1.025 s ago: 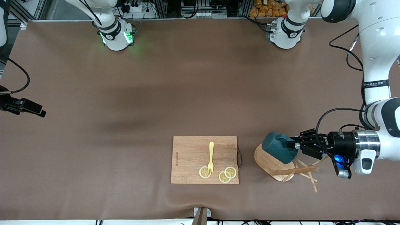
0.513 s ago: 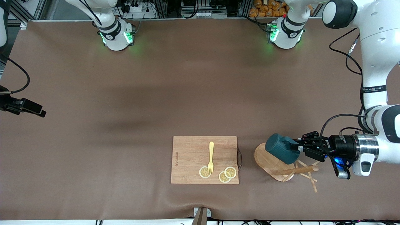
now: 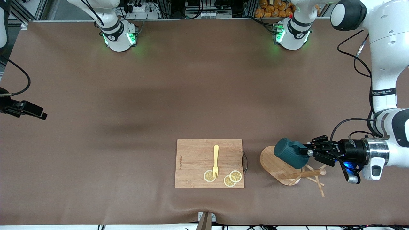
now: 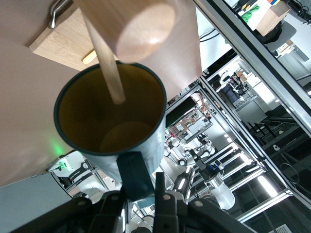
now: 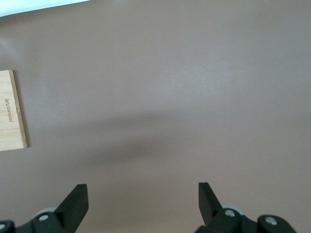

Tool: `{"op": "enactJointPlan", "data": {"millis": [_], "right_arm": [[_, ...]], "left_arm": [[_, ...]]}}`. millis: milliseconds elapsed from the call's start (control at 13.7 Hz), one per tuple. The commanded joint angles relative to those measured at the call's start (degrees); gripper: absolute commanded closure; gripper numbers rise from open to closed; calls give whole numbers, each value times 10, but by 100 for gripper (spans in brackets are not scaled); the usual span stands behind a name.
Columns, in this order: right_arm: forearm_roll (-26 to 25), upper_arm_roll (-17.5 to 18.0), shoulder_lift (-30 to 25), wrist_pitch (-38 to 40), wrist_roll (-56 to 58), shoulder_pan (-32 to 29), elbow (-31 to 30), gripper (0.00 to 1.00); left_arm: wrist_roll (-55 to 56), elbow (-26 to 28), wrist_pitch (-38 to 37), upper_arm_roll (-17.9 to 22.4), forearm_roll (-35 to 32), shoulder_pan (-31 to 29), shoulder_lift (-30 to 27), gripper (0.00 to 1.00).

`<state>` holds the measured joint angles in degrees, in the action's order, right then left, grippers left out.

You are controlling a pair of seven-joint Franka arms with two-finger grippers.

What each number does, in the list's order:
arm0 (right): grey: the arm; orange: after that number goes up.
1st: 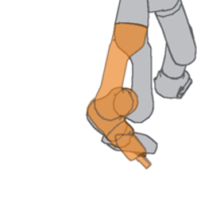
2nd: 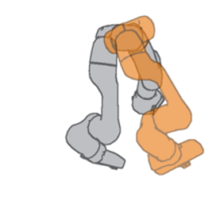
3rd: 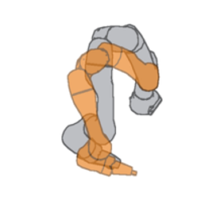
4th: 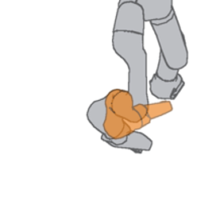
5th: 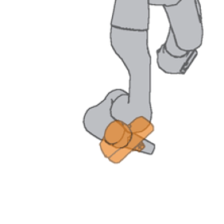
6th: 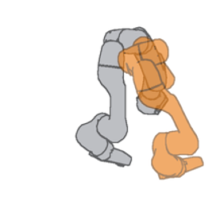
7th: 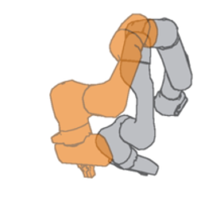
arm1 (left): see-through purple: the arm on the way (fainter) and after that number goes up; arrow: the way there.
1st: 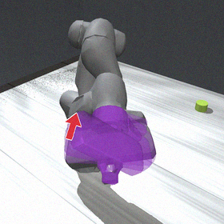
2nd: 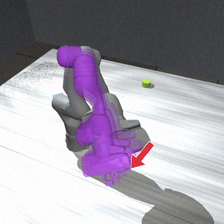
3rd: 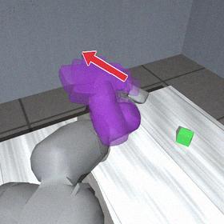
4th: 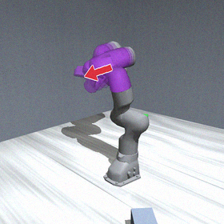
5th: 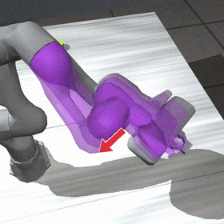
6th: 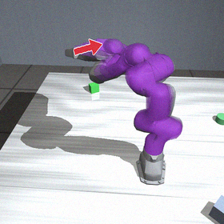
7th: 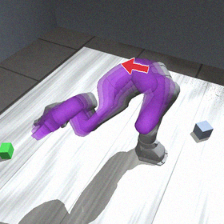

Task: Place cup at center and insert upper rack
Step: 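Hang the mug handle onto a stand peg with the left gripper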

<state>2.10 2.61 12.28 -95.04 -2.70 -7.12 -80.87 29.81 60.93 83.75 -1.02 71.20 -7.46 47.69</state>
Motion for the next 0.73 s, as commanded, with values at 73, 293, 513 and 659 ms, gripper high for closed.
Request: {"op": "enactJointPlan", "data": {"millis": [73,293,513,659], "right_arm": [[10,10,1,-1,1,-13,3,0],[10,10,0,-1,1,-13,3,0],[10,10,1,-1,1,-13,3,0],[10,10,1,-1,1,-14,3,0]], "left_arm": [[-27,-6,-17,-5,14,-15,14,100],[-27,-6,-18,-6,18,-21,17,100],[-34,-7,-19,-6,21,-25,20,100],[-42,-8,-19,-6,21,-30,26,100]]}}
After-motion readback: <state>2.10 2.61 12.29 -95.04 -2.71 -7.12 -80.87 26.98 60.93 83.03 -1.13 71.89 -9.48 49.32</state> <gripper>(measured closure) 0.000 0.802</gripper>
